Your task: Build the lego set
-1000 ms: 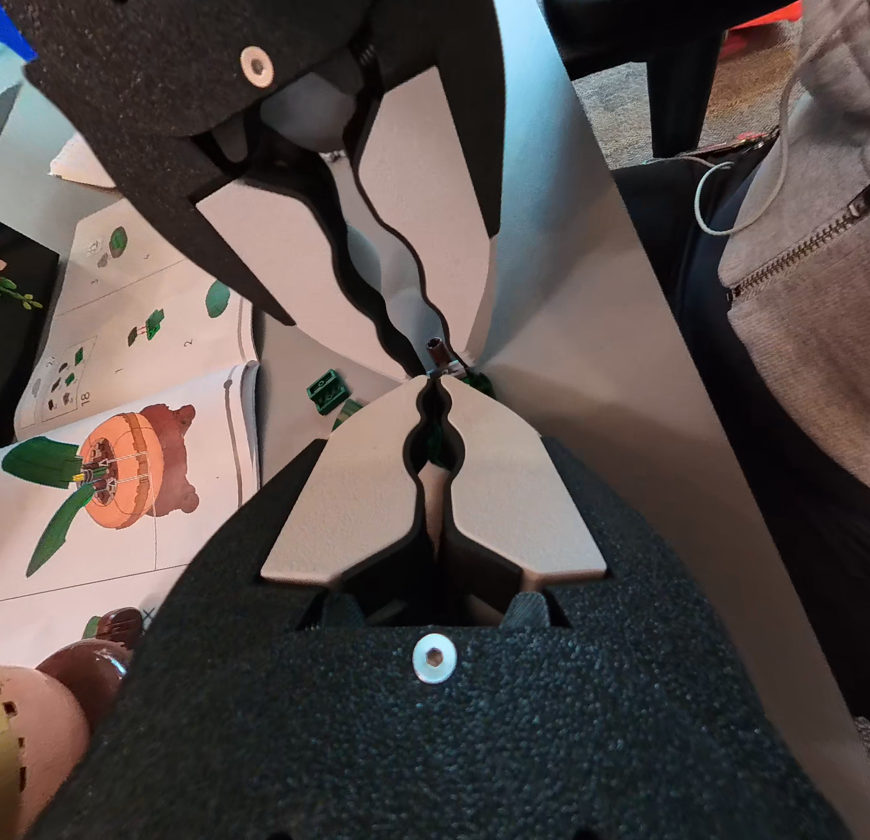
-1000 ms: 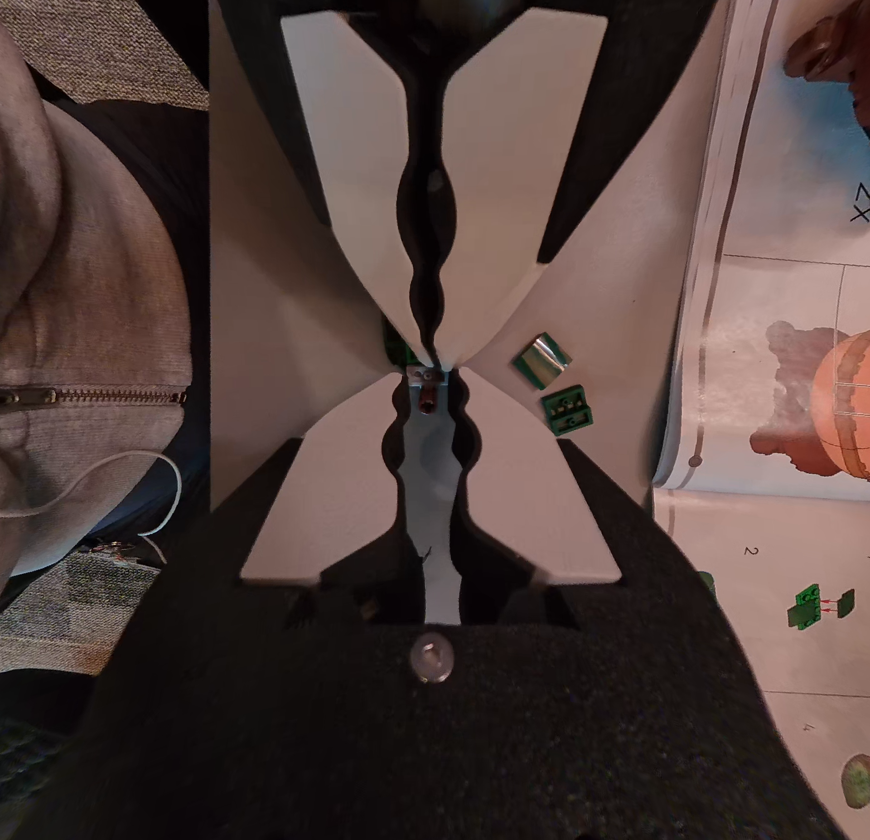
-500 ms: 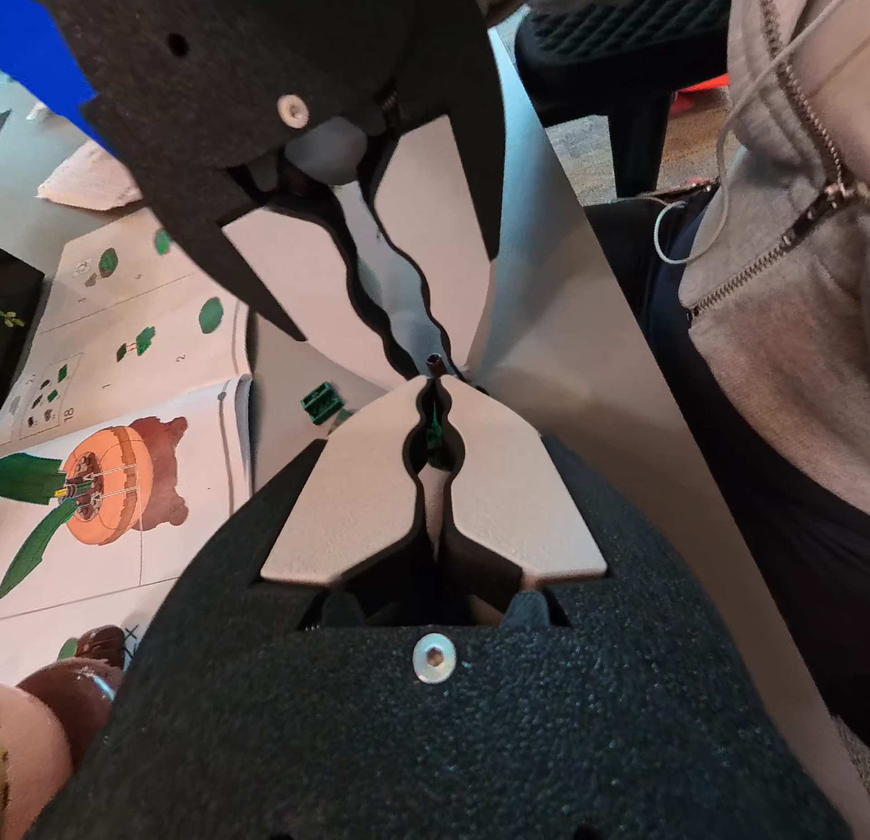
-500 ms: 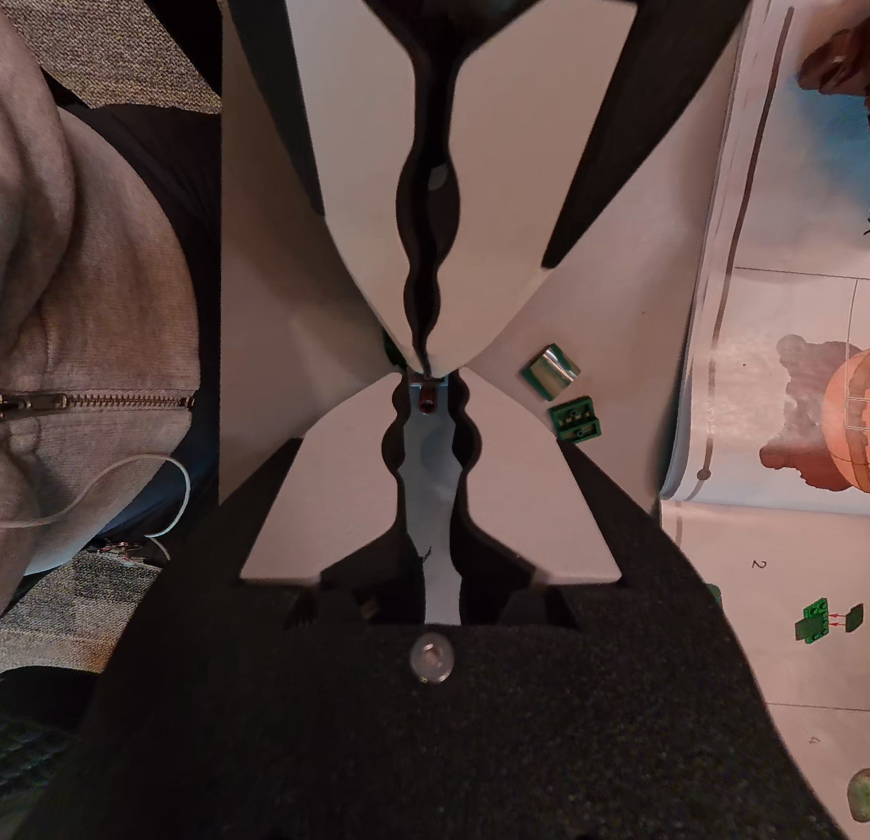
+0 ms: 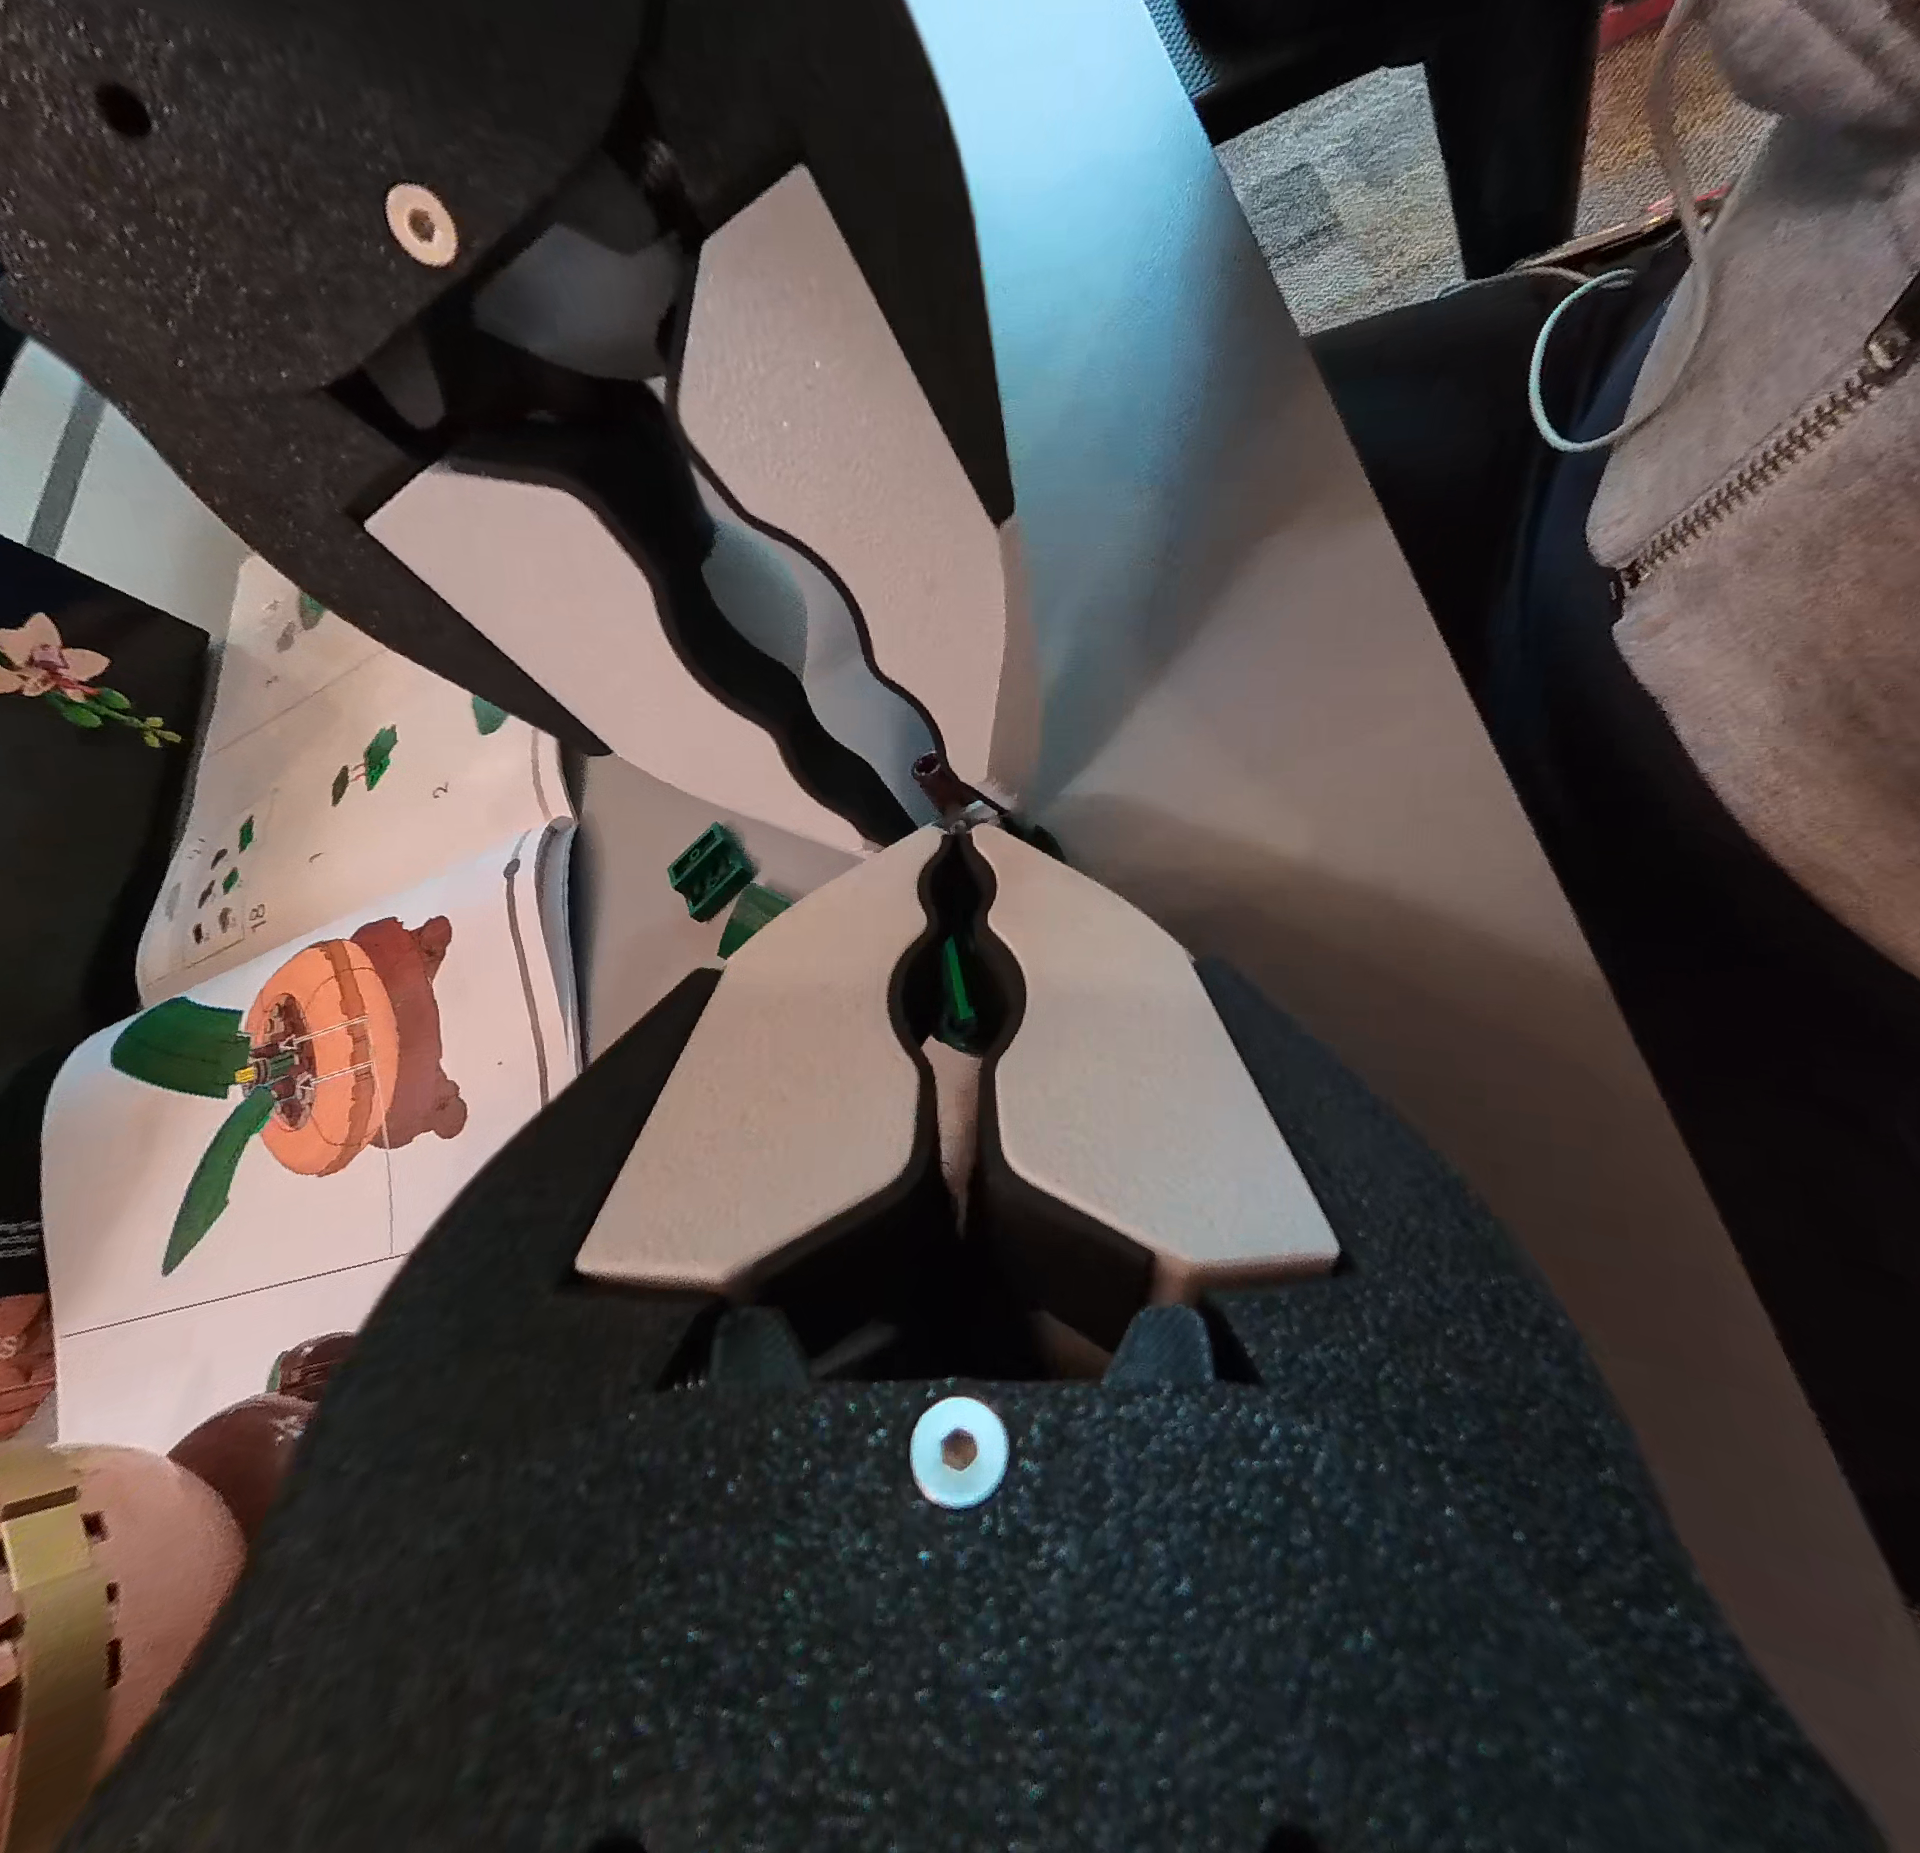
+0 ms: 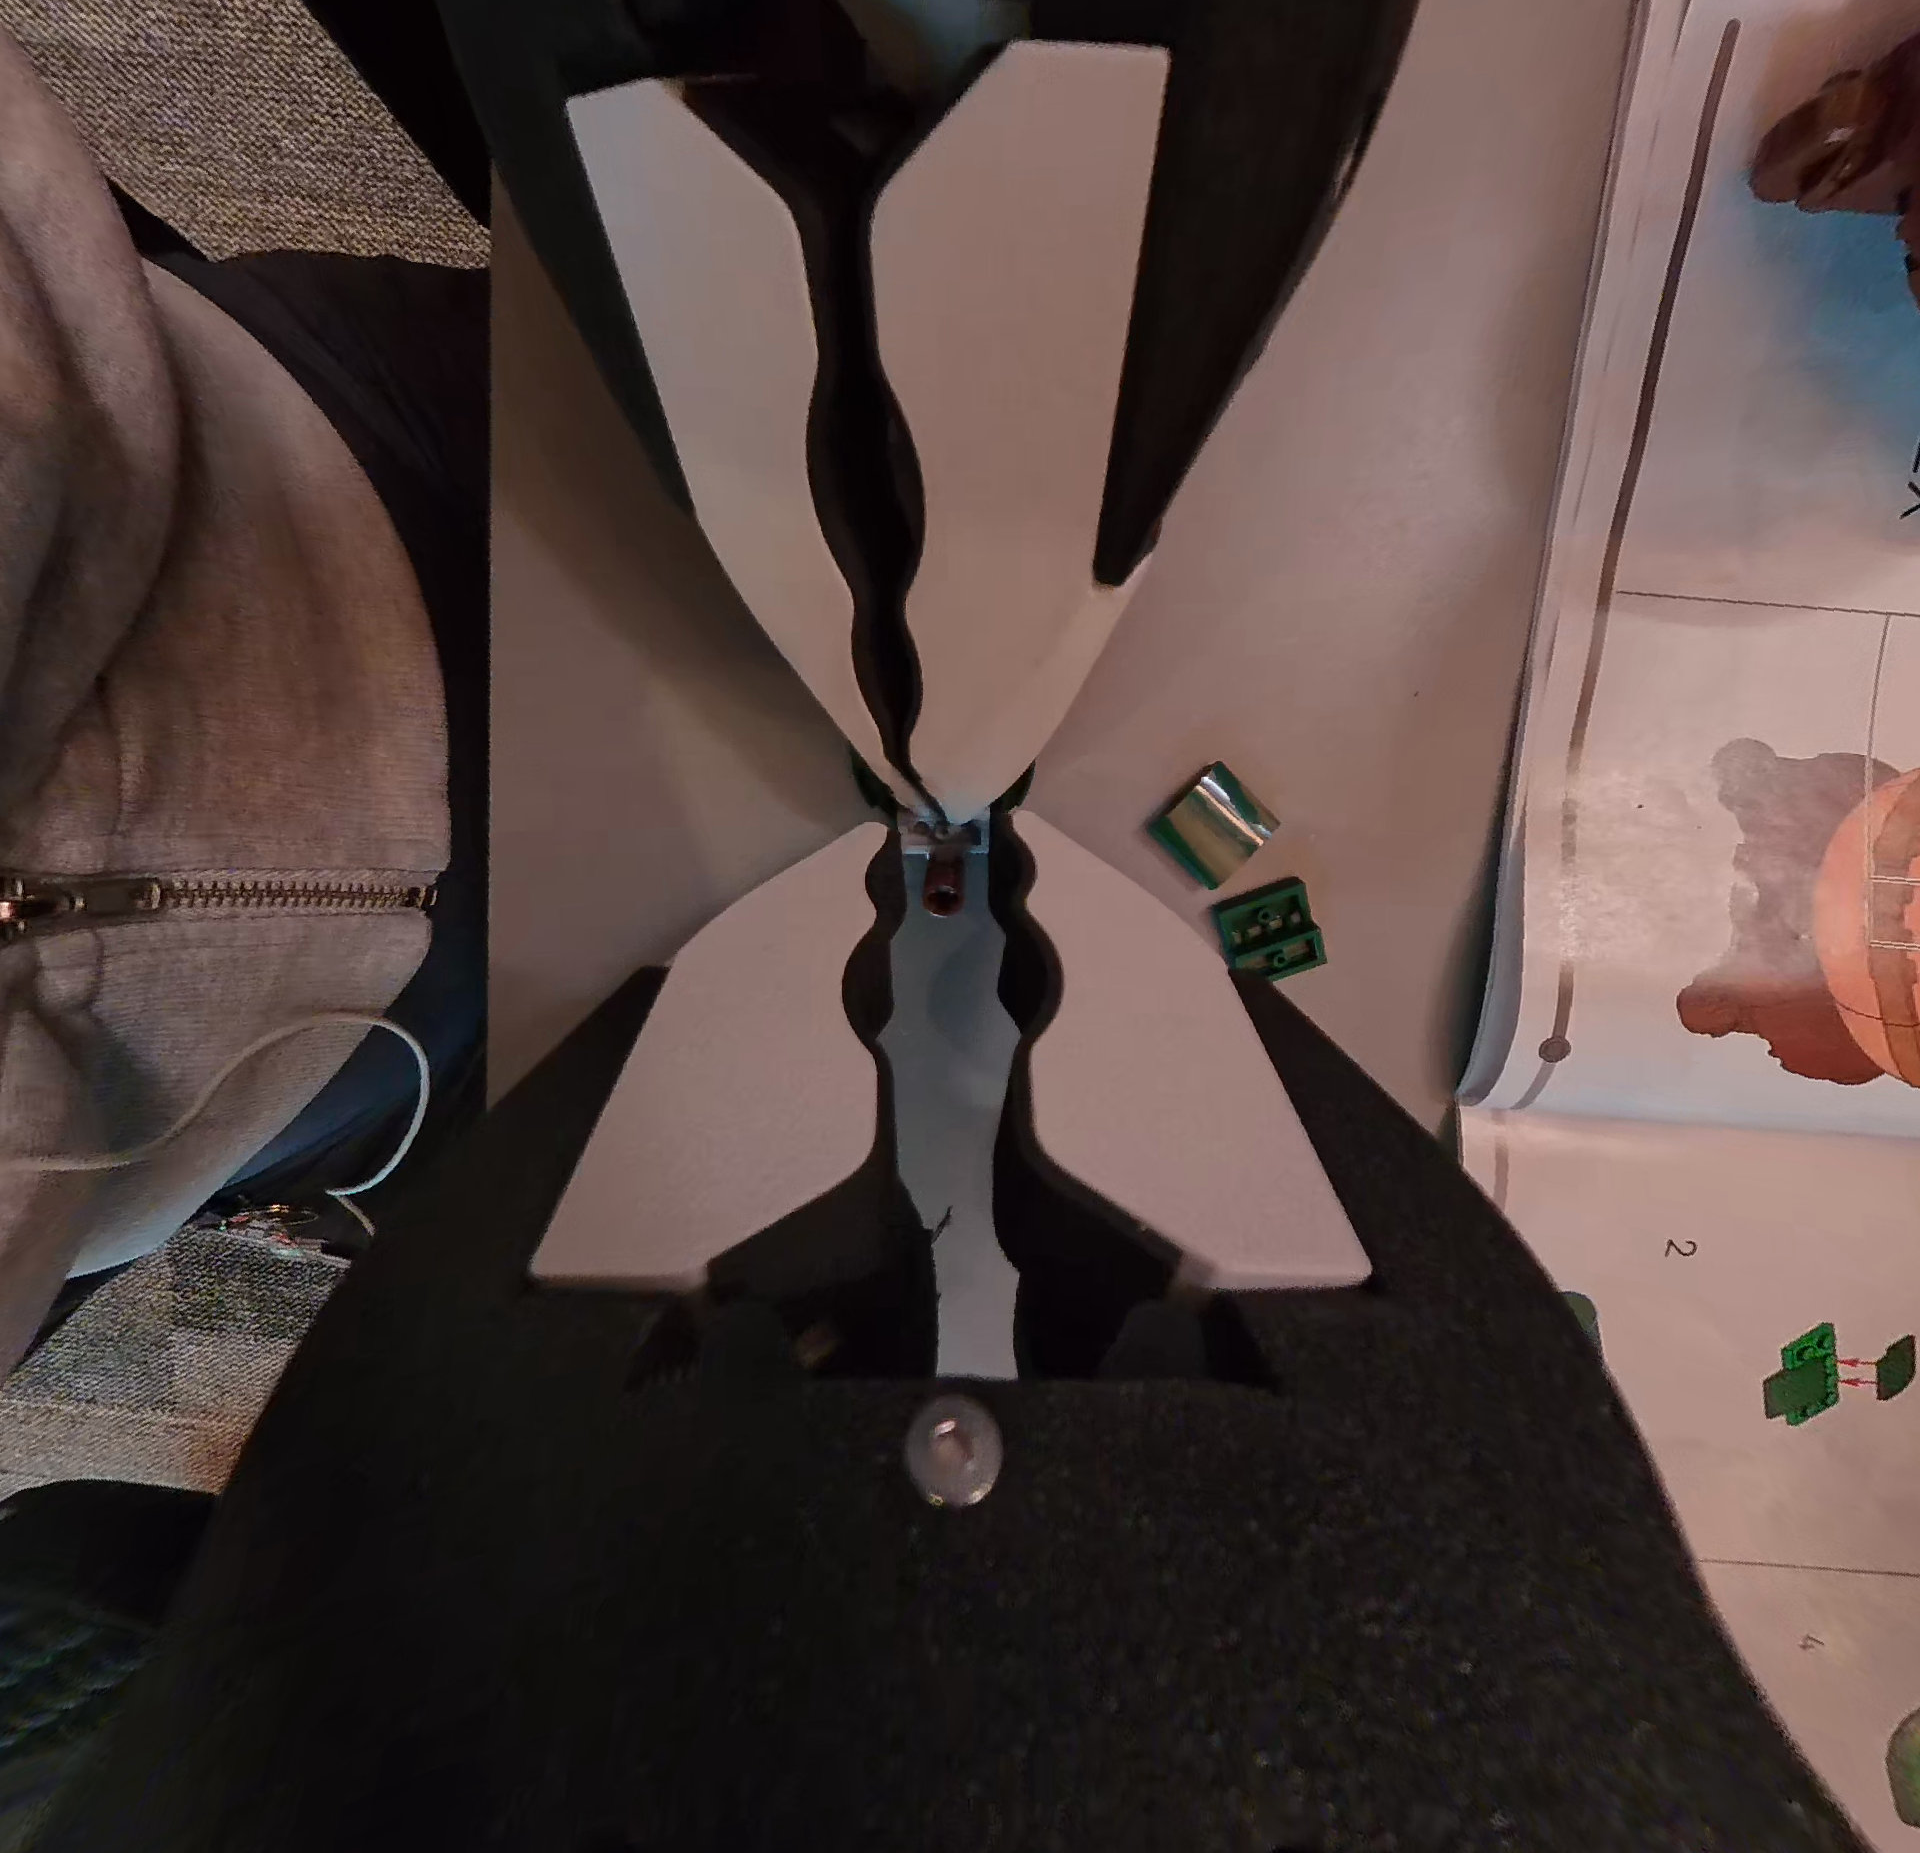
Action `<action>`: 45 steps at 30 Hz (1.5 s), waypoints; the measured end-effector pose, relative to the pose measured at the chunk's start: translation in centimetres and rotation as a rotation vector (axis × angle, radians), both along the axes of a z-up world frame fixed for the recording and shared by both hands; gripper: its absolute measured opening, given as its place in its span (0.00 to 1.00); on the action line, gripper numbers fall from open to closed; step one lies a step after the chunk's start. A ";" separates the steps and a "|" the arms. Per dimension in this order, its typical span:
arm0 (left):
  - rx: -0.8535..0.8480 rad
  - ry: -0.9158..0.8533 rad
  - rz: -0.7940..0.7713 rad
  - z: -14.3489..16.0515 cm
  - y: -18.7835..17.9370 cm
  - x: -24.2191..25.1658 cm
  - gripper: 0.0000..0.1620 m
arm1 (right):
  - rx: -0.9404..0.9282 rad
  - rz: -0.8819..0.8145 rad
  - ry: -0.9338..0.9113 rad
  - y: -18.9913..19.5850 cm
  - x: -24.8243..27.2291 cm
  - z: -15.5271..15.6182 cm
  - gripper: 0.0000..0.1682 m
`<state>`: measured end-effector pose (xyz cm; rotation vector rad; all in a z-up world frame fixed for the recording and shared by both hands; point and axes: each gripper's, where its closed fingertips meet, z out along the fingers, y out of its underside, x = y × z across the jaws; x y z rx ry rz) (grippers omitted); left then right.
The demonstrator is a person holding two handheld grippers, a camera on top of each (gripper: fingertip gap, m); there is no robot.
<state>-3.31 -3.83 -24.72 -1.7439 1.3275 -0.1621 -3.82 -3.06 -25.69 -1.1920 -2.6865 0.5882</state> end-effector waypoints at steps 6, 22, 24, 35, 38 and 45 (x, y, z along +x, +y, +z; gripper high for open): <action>-0.027 -0.014 -0.002 0.0 0.0 0.0 0.00 | 0.014 0.008 0.001 -0.1 -0.1 0.0 0.09; -0.074 -0.041 0.004 0.1 0.1 -0.1 0.00 | 0.045 0.004 -0.024 -0.3 -0.2 -0.1 0.09; -0.070 -0.036 0.006 0.0 0.0 -0.1 0.00 | 0.050 0.004 -0.029 -0.3 -0.2 -0.1 0.09; -0.056 -0.023 0.006 0.0 -0.1 -0.1 0.00 | -0.055 -0.021 0.026 -0.1 -0.3 -0.1 0.10; -0.071 -0.023 0.013 -0.1 -0.2 -0.3 0.00 | -0.108 -0.037 0.056 -0.2 -0.4 0.0 0.12; -0.060 -0.018 0.015 -0.1 -0.2 -0.3 0.00 | -0.143 -0.068 0.102 0.4 -0.4 0.3 0.22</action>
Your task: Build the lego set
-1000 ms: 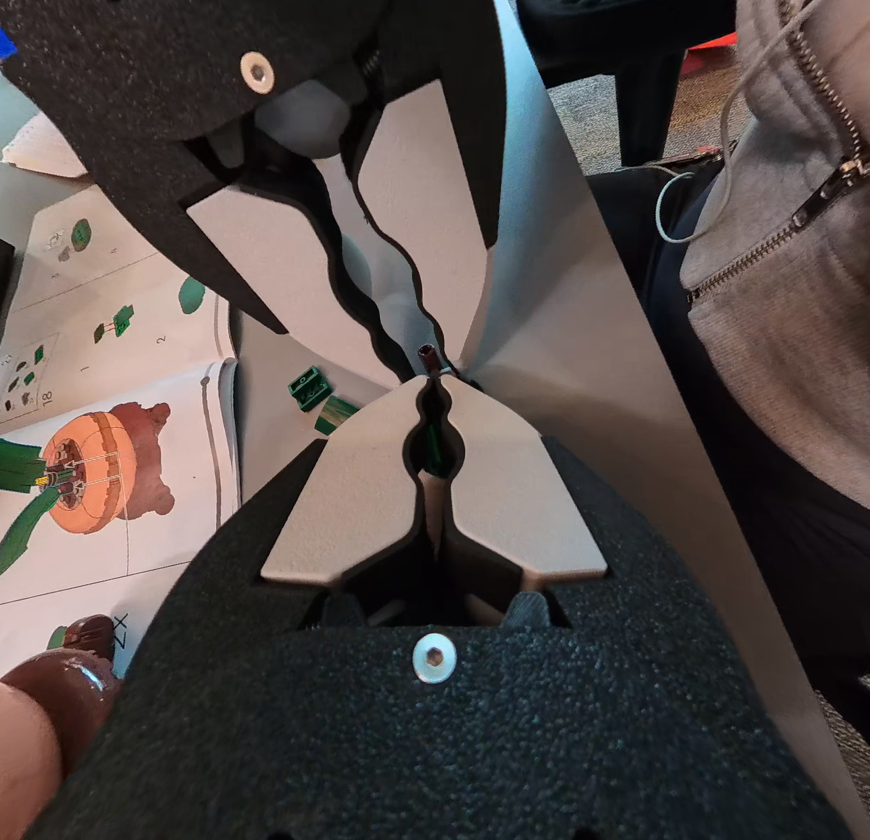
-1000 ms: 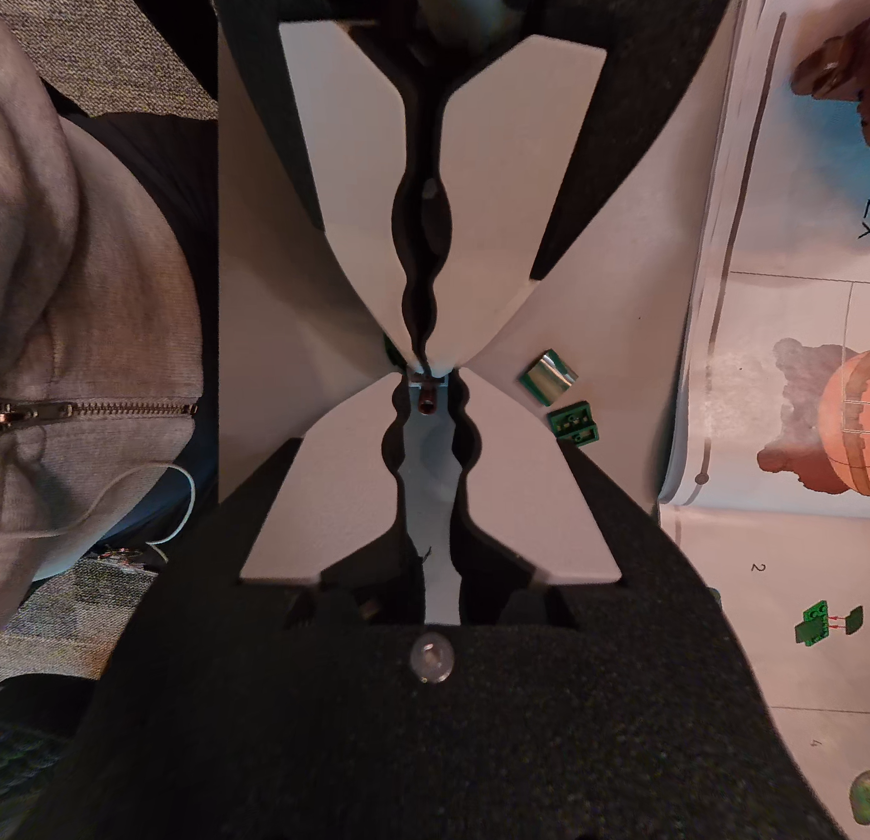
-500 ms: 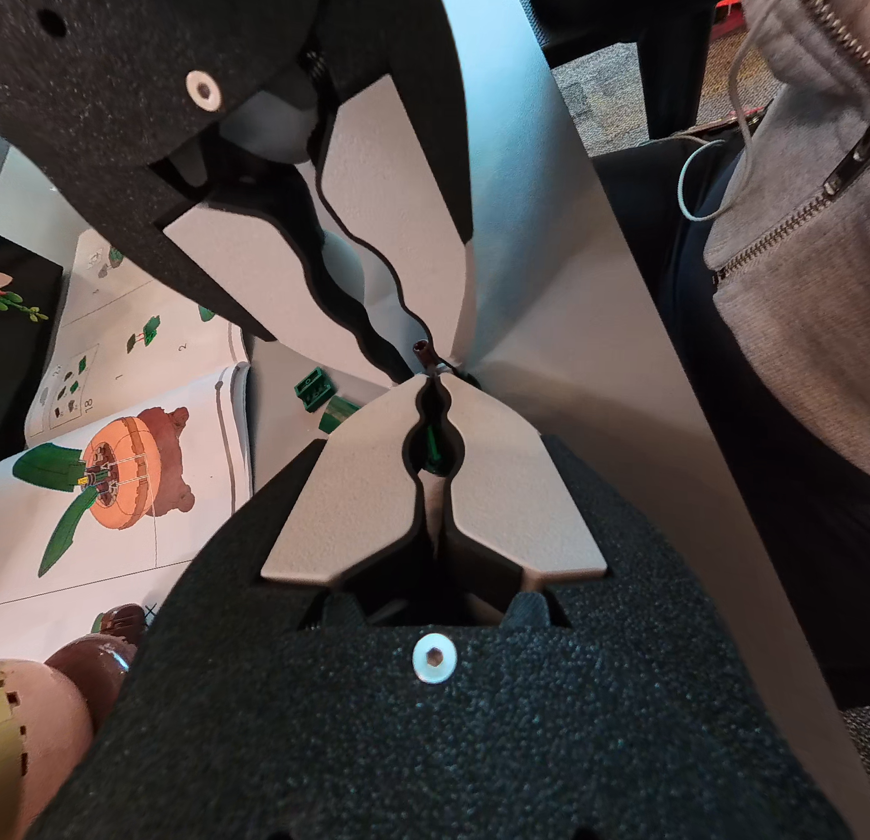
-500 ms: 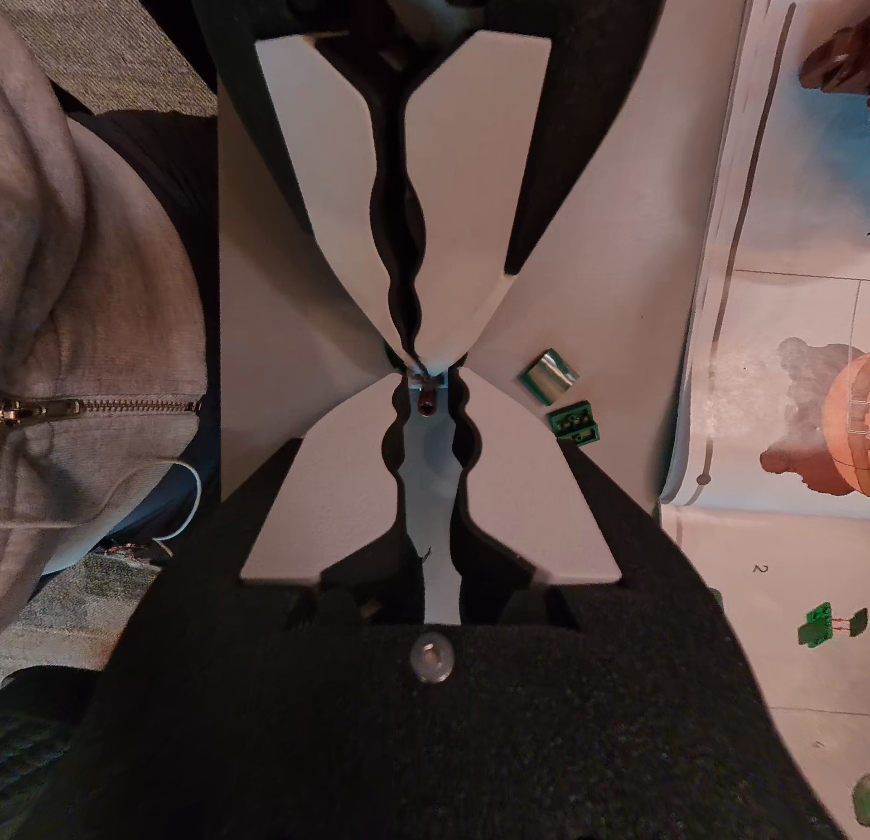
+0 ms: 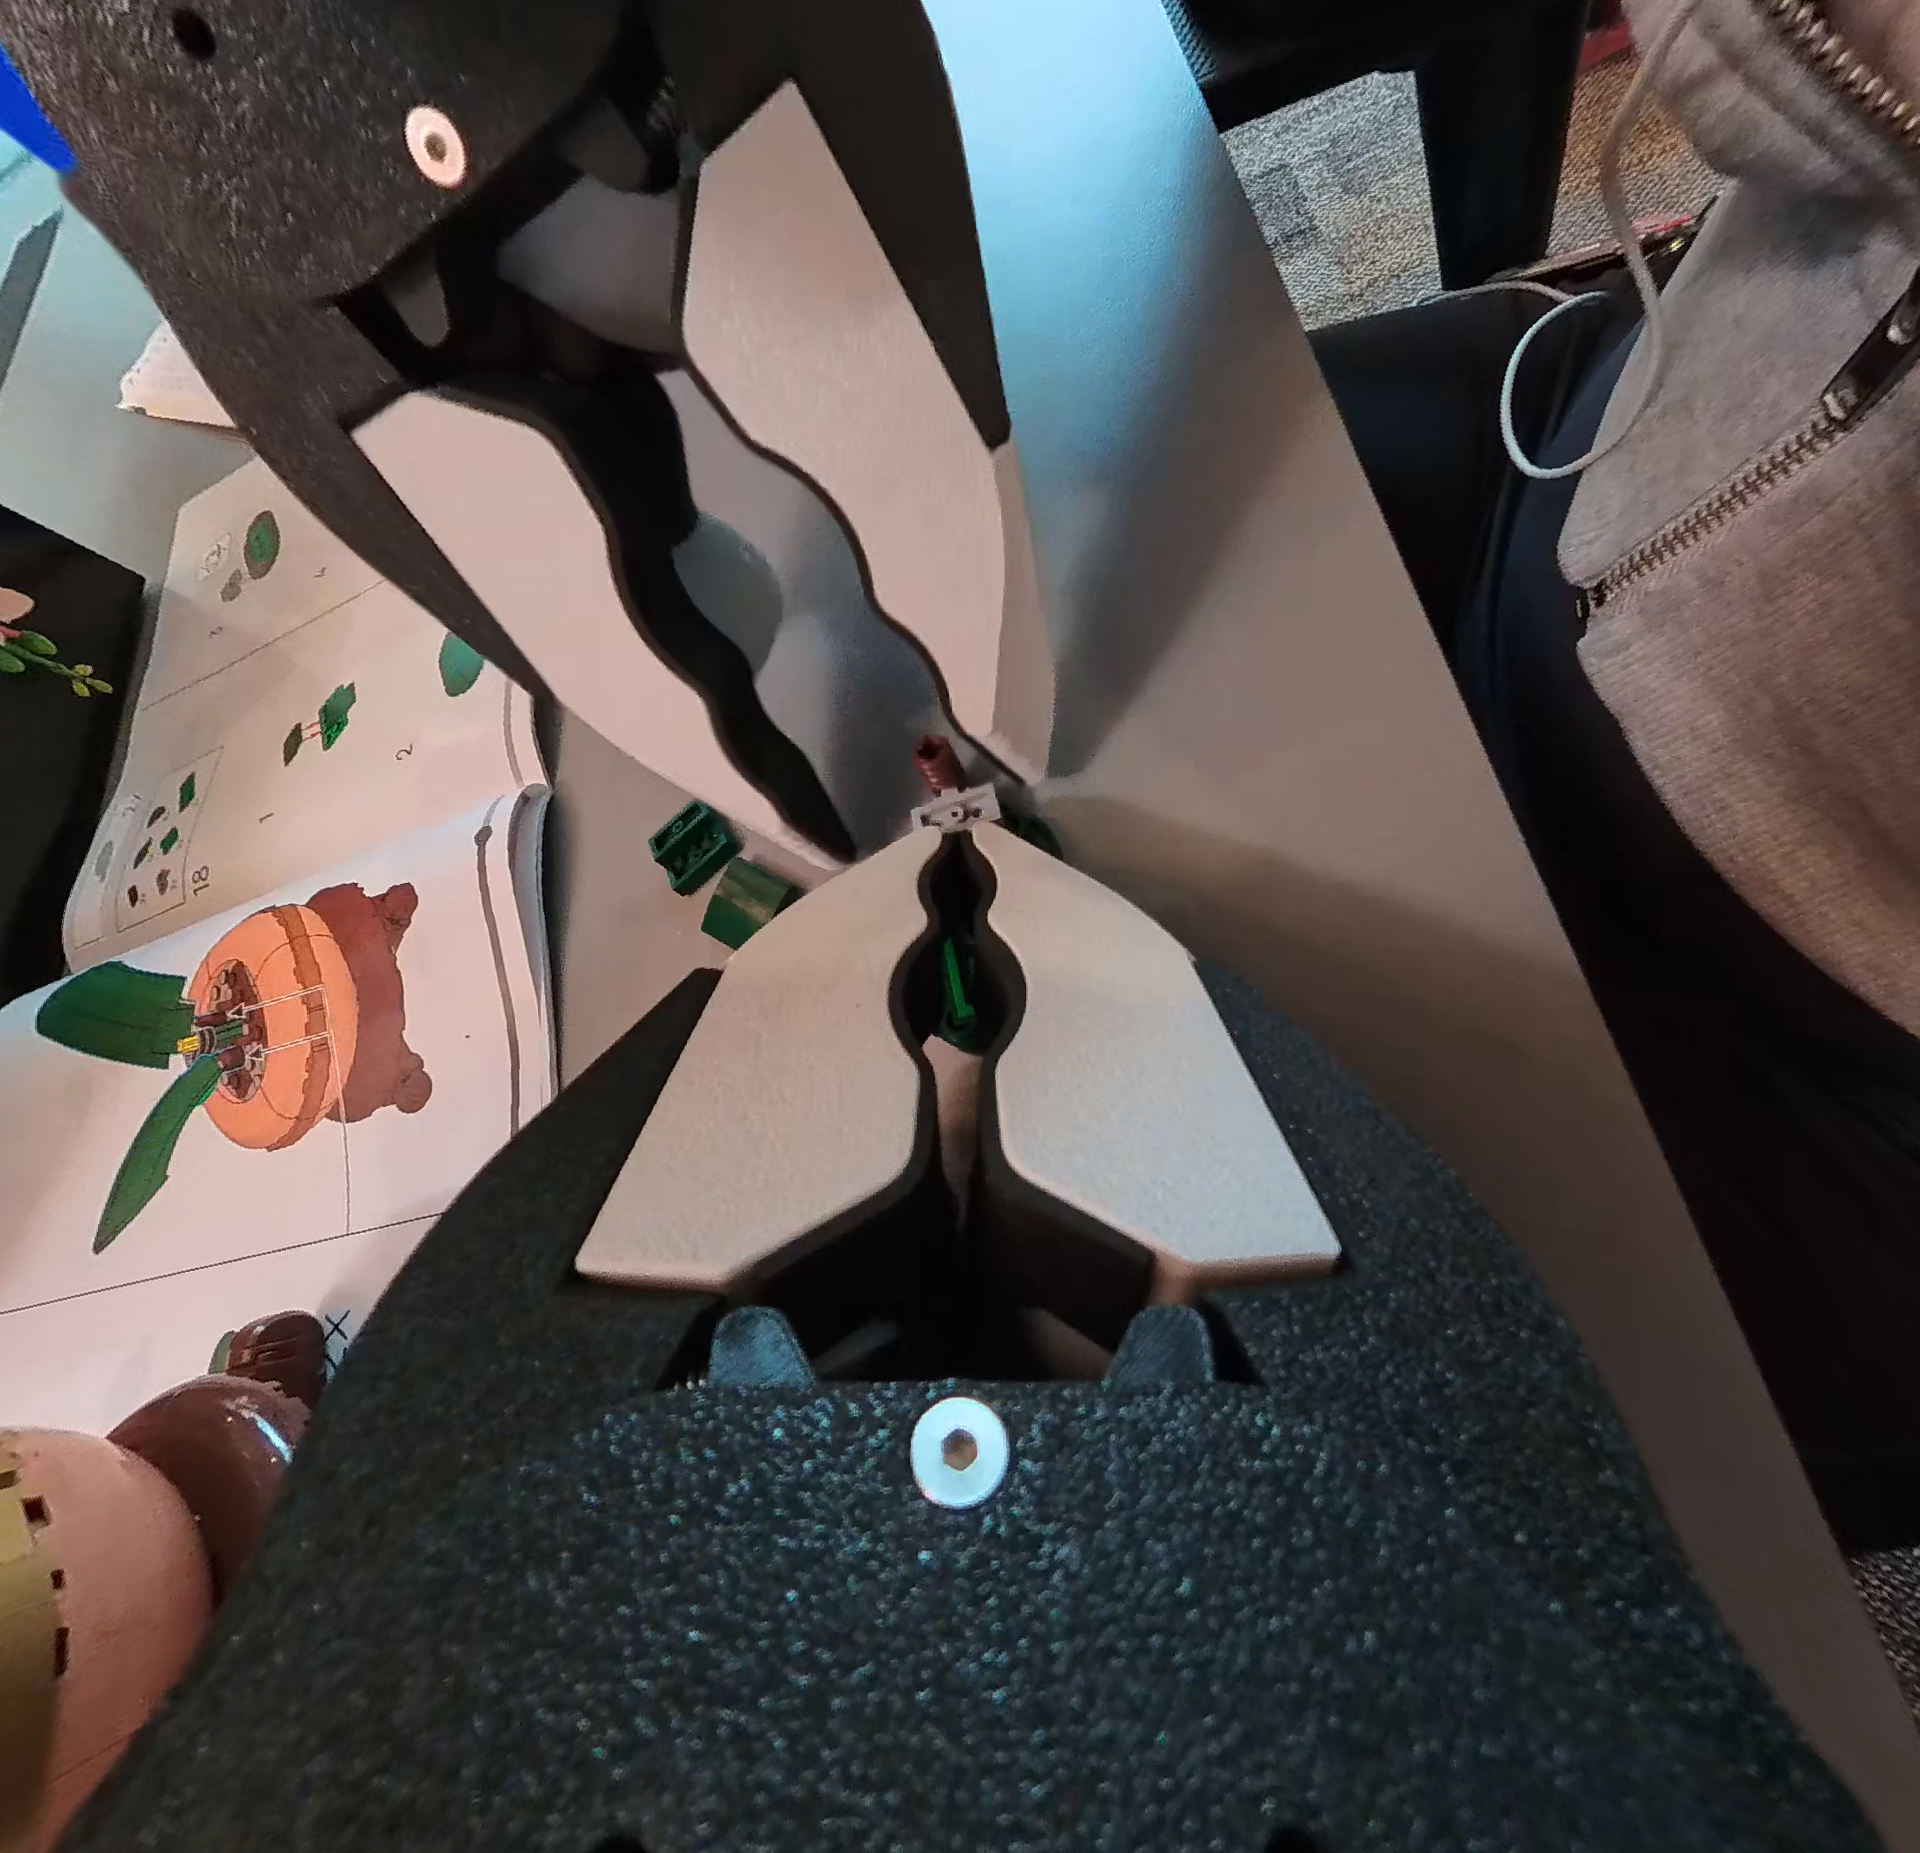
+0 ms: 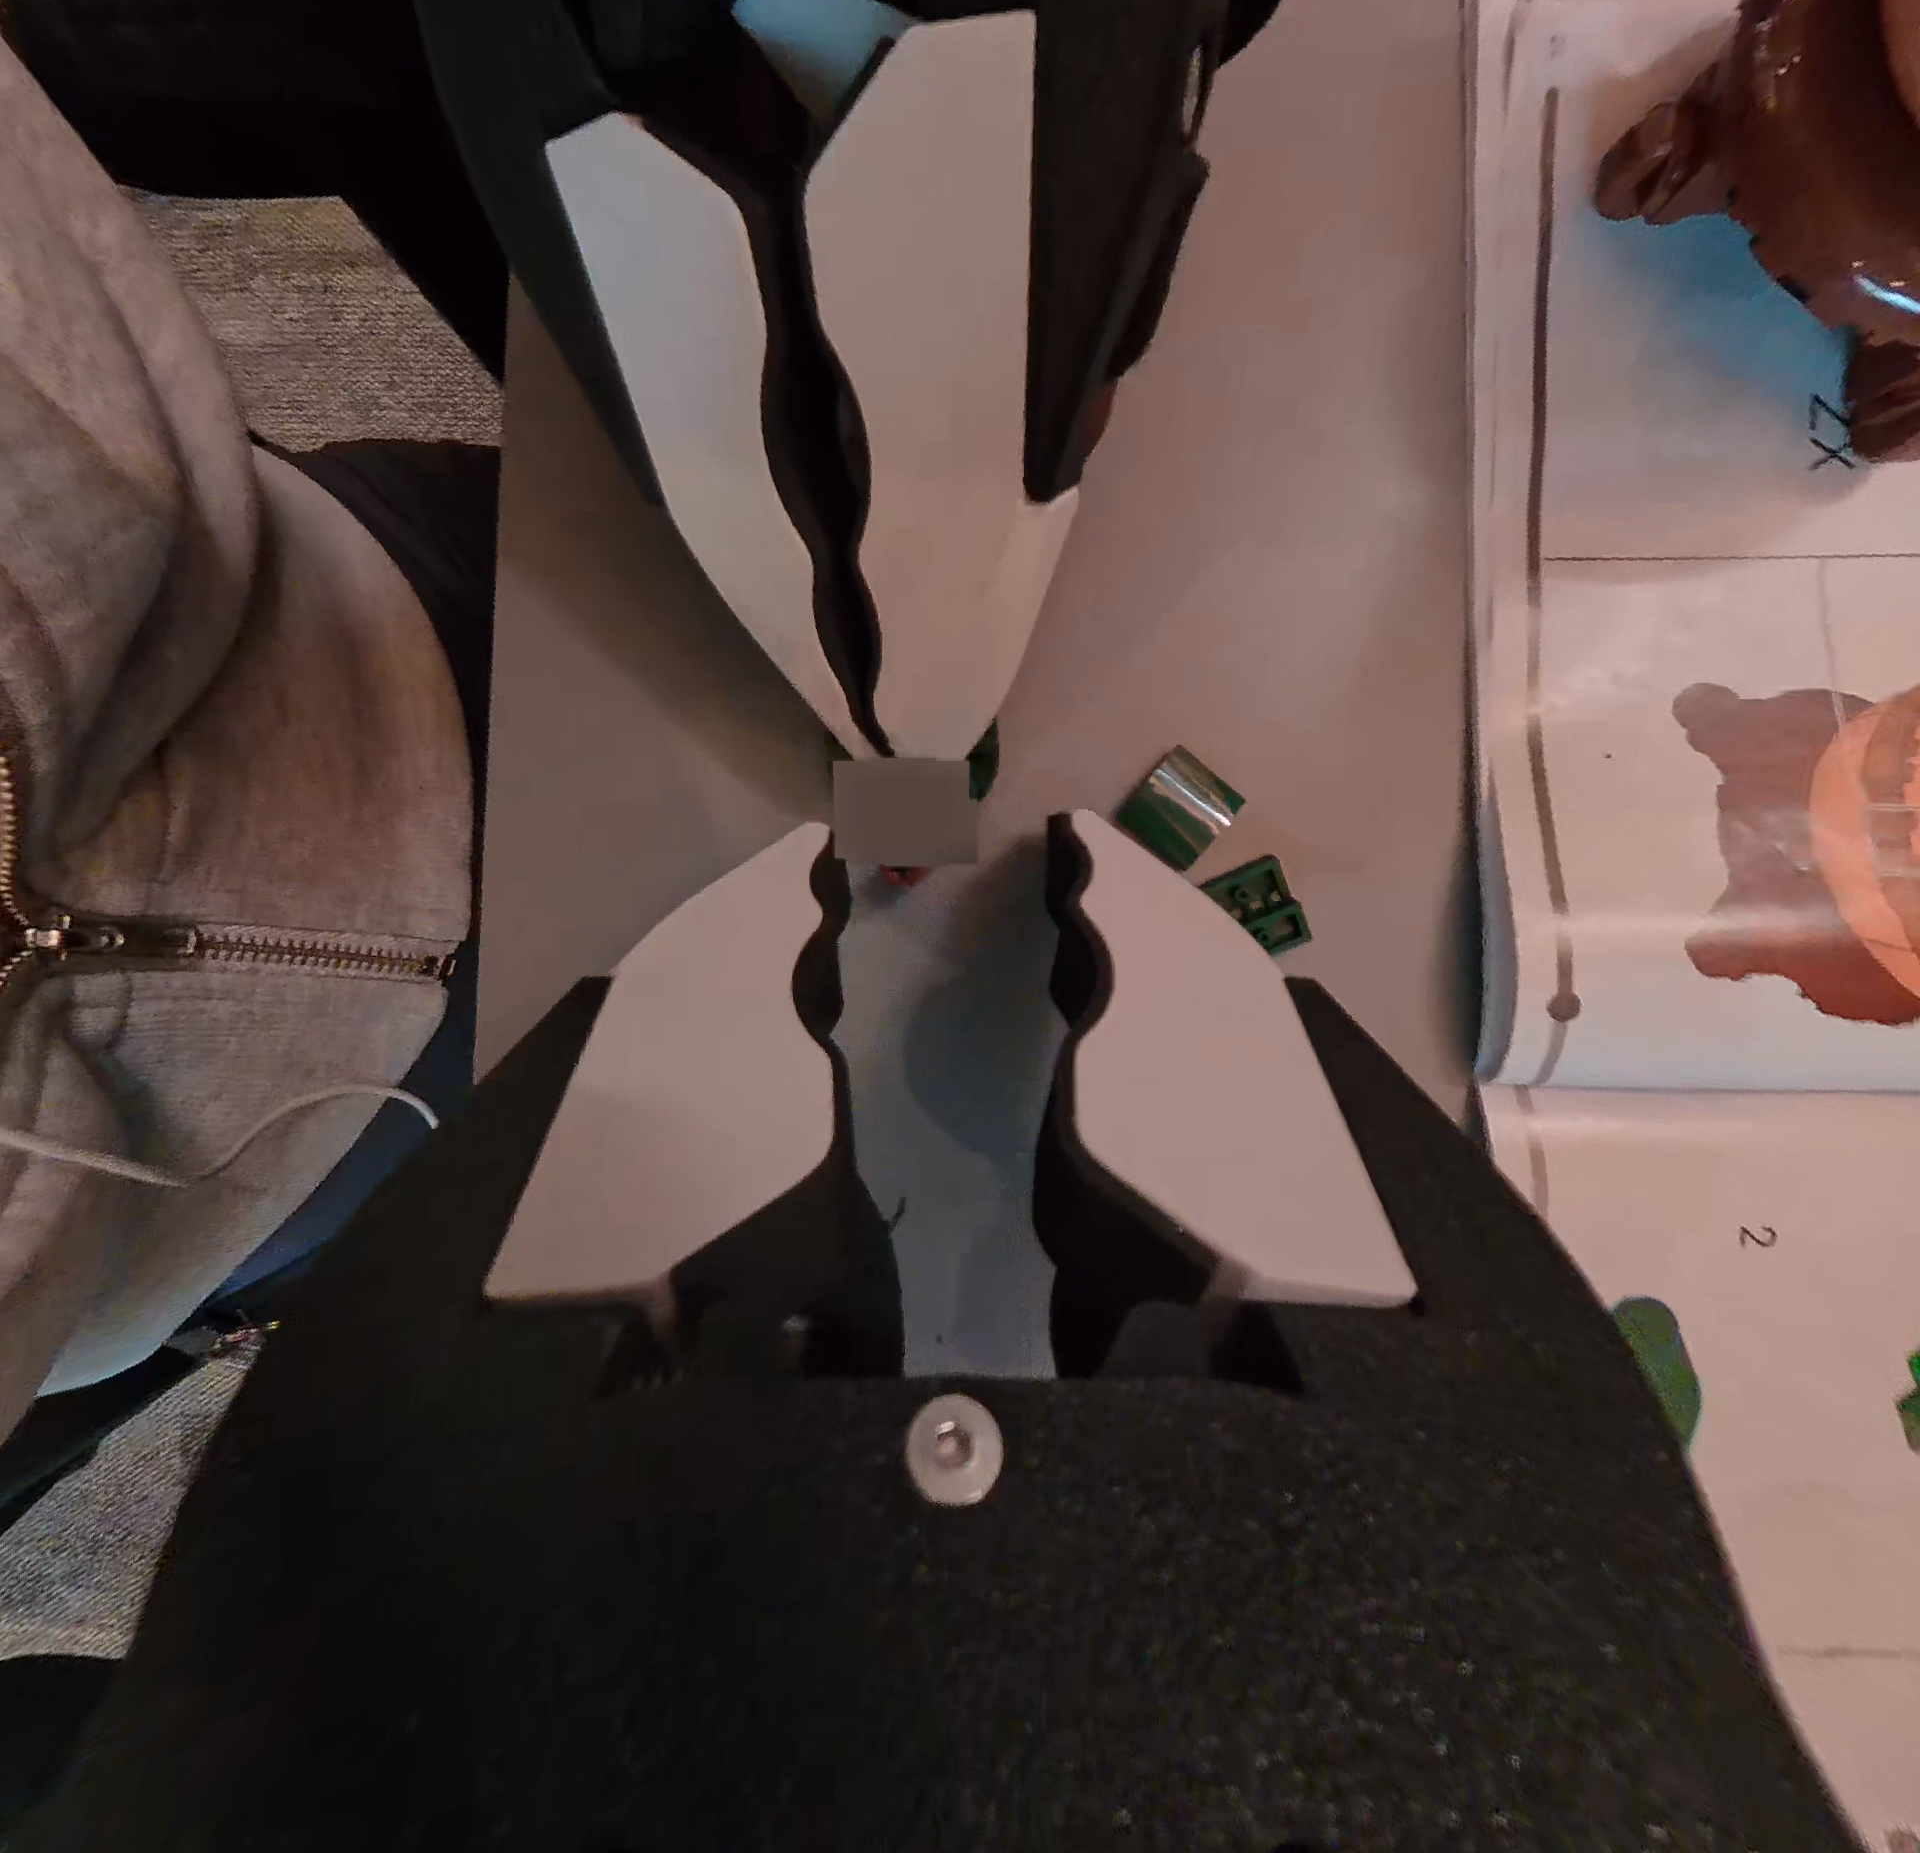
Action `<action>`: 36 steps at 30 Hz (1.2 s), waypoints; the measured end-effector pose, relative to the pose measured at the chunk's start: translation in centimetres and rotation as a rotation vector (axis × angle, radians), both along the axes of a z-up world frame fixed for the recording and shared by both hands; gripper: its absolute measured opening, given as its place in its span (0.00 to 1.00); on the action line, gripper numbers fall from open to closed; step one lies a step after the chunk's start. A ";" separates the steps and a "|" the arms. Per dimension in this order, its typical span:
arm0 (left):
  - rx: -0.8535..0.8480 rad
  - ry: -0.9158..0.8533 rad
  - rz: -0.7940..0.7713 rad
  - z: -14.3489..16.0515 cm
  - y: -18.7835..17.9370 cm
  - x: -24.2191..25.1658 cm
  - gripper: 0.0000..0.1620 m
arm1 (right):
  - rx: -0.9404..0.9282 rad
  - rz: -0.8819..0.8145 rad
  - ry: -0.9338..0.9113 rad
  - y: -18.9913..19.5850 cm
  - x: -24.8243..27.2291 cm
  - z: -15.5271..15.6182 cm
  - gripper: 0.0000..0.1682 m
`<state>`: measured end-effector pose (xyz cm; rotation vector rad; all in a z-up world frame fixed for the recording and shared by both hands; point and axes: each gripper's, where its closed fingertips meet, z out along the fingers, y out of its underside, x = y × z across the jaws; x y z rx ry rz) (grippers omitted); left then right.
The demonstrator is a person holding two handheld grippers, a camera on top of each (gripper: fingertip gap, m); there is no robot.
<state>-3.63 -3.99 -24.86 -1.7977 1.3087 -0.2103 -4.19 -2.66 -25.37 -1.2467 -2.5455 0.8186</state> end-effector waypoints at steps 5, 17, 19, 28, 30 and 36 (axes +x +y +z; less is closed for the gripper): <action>-0.001 0.000 0.000 0.0 0.0 0.0 0.00 | -0.031 0.005 0.086 -0.4 -0.2 1.9 0.04; 0.004 0.002 0.000 0.0 0.0 0.0 0.00 | 0.097 -0.069 -0.090 -0.7 0.1 0.2 0.00; -0.001 -0.001 -0.001 0.0 0.0 0.0 0.00 | 0.101 -0.083 -0.103 -0.6 0.1 0.1 0.00; 0.003 0.001 -0.001 0.0 -0.1 0.0 0.00 | 0.135 -0.153 -0.147 -0.6 0.0 0.1 0.00; 0.003 0.001 -0.001 0.0 0.0 0.0 0.00 | 0.133 -0.161 -0.154 -0.6 0.0 0.0 0.00; 0.009 0.003 -0.003 0.1 0.0 0.0 0.00 | 0.192 -0.176 -0.191 -0.6 0.0 0.0 0.00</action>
